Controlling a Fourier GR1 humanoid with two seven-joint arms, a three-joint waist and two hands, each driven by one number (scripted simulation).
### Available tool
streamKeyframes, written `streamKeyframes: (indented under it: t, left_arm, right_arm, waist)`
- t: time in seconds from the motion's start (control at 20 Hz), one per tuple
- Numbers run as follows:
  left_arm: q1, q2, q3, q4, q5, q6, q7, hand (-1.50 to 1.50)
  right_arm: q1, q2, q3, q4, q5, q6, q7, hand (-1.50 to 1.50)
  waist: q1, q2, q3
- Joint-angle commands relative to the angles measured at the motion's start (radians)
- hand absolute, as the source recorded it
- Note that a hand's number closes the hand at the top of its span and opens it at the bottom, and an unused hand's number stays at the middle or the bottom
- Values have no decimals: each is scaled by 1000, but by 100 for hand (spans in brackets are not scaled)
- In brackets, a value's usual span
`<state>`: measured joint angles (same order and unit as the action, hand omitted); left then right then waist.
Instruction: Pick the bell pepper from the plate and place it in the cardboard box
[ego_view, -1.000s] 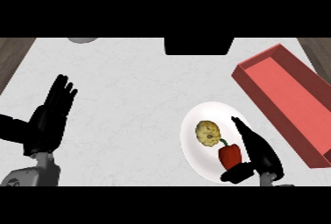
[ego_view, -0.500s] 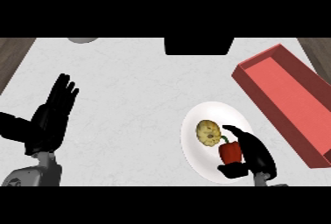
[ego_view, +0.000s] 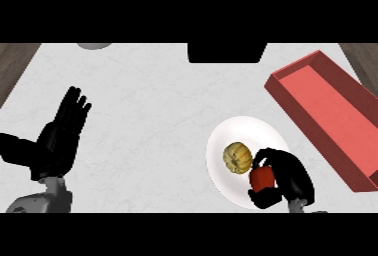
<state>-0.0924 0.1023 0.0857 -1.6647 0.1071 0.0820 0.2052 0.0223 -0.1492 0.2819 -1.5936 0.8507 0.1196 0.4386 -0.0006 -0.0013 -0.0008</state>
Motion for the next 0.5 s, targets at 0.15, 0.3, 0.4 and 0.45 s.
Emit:
streamKeyframes:
  t: [0.15, 0.3, 0.4, 0.45]
  left_arm:
    - [-42, 10, 6, -4, 10, -3, 28, 0]
    - [-48, 11, 13, 46, 12, -12, 11, 0]
    - [-70, 13, 17, 27, 9, 7, 43, 0]
    - [-58, -7, -10, 6, -29, 37, 37, 0]
  right_arm:
    - [-36, 9, 297, -10, 199, -10, -116, 150]
    - [-101, 45, 461, -33, 295, 41, -113, 150]
    - [-69, 48, 513, -95, 341, -2, -115, 150]
    - [-68, -7, 484, -172, 326, 24, -137, 150]
  waist:
    - [15, -1, 0]
    - [14, 1, -1]
    - [1, -2, 0]
    - [-3, -3, 1]
